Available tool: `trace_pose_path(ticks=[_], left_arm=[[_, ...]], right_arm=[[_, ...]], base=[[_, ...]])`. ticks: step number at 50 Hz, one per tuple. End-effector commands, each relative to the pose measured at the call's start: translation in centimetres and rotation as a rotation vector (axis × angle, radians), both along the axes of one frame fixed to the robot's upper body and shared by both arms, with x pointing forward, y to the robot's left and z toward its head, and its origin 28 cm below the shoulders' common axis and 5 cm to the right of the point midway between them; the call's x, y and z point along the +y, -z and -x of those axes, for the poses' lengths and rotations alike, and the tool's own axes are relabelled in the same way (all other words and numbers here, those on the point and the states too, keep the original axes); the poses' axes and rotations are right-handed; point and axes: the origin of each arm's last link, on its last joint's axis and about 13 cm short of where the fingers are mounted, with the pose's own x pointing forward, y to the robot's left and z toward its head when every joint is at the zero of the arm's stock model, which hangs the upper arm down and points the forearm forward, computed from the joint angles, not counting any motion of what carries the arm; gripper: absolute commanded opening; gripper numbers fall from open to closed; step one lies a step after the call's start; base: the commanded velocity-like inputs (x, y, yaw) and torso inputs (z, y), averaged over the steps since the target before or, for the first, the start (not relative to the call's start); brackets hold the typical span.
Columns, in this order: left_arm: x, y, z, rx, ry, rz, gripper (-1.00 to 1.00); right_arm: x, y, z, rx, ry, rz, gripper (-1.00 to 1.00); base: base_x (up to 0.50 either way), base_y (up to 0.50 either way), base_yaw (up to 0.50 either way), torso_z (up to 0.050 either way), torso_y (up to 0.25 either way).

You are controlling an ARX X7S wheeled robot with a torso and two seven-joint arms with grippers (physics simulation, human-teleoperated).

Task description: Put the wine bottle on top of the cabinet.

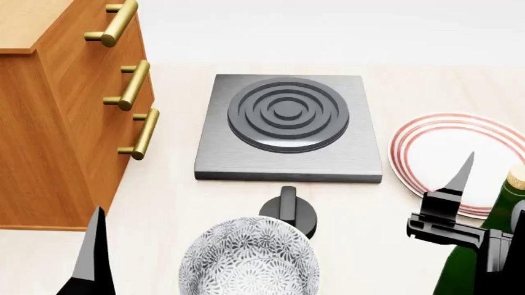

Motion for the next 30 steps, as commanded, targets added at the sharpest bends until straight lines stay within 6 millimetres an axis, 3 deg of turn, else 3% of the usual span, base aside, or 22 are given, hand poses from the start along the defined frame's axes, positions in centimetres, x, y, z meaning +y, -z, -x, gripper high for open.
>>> trace_pose_path(ticks=[1,30], left_arm=[[0.0,0.0,0.1,0.000,0.001,0.000,1.00],[-0.1,0.2,-0.1,0.010,0.006,-0.005,1.00]], right_arm=[[-0.4,-0.2,-0.5,0.008,0.016,-0.011,1.00],[-1.0,1.6,-2.5,0.073,0.031,-0.010,1.00]], base=[[0.00,0.00,0.00,0.000,0.000],[0.00,0.00,0.00,0.000,0.000]])
